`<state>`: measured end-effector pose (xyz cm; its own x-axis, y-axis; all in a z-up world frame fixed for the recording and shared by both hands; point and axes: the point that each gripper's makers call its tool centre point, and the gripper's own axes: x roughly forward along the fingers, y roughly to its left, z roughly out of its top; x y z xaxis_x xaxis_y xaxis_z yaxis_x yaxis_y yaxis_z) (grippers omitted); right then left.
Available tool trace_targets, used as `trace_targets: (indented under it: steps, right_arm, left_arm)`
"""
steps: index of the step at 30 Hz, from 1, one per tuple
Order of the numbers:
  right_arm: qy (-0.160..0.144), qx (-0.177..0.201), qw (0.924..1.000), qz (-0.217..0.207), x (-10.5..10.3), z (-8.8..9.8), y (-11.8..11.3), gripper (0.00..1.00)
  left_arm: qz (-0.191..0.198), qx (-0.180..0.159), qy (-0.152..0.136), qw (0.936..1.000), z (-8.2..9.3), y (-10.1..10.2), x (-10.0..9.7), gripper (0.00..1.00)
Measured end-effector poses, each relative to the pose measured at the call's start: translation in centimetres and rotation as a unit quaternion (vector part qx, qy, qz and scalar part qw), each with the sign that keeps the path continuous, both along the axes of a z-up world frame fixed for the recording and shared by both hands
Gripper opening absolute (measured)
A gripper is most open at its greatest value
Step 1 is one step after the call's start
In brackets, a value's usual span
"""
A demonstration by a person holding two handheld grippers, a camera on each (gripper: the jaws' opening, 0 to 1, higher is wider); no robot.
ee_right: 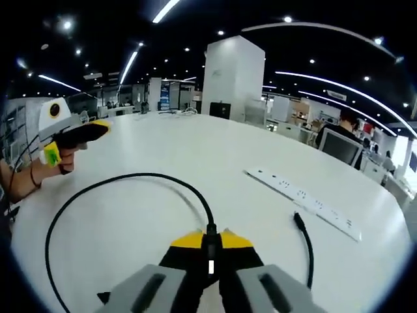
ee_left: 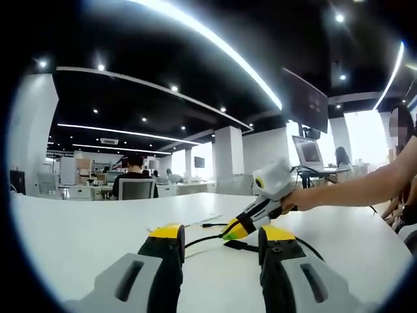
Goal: Find the charging cable on the desk, coil it up and secure with Velcro.
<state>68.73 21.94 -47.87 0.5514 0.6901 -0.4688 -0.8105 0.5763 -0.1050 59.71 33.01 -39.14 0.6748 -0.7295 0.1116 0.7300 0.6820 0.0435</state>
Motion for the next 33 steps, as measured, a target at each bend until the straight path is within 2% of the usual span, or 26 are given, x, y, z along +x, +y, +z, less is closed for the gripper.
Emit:
trace_targets:
  steps: [33]
  right_arm:
    - [-0.013,0.014,0.9989,-0.043,-3.7,0.4,-4.9,0.08]
  left_arm:
    - [-0.005,0.028,0.0,0.9996,-0.8,-0.7,-0.1,0.46]
